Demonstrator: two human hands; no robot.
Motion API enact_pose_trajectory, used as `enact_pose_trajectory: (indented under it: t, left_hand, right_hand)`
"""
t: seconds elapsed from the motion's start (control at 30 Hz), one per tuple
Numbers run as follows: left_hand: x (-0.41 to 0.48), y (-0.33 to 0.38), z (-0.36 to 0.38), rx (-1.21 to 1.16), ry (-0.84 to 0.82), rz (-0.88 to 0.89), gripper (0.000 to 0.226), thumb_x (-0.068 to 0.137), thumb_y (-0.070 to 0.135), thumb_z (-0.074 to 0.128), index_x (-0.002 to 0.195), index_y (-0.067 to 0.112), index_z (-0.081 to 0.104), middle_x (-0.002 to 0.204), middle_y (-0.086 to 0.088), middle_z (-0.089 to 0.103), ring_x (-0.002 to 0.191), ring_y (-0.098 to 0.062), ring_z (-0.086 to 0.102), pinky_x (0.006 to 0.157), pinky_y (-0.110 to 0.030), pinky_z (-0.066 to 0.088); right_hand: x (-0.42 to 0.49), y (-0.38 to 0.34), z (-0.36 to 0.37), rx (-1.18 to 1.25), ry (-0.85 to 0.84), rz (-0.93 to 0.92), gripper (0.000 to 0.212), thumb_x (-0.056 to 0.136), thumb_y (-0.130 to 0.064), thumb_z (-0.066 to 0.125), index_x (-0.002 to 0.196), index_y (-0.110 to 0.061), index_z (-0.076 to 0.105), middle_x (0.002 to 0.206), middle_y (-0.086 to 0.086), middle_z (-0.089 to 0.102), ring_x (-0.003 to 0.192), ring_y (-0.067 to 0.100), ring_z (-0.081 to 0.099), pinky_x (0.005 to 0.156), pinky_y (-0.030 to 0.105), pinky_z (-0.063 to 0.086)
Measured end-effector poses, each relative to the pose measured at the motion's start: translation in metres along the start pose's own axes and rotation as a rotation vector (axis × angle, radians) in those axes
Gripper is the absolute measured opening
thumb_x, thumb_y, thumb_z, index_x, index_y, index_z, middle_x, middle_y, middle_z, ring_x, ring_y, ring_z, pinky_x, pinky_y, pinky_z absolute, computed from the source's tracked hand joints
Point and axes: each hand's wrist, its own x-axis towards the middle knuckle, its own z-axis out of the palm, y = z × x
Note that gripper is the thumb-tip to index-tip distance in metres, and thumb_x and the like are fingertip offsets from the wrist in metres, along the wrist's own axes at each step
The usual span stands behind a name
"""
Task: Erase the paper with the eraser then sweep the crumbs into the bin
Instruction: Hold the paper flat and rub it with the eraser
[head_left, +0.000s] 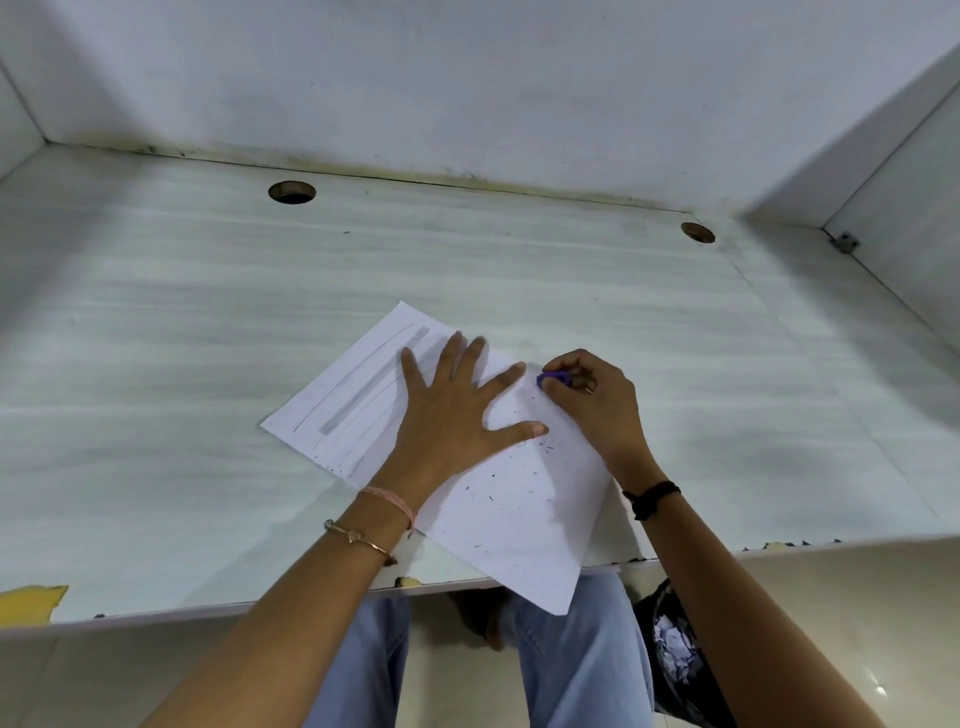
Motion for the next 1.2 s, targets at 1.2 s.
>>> enact_pose_trajectory:
  t: [1.2]
  left_hand:
    - [0.003, -0.003, 0.005, 0.049, -0.066, -0.004, 0.084, 0.072, 0.092, 0.014, 0.147, 0.057, -0.002, 0.163, -0.001, -0.014, 0.149, -0.029, -0.018, 0.107, -0.072, -0.012]
  right_hand:
    - [0.012, -0.007, -0.005, -0.234, -0.061, -0.089, 0.009, 0.077, -0.002, 0.068, 0.072, -0.009, 0.067, 0.059, -0.005, 0.059, 0.047, 0.003, 0.047, 0.048, 0.011, 0.035]
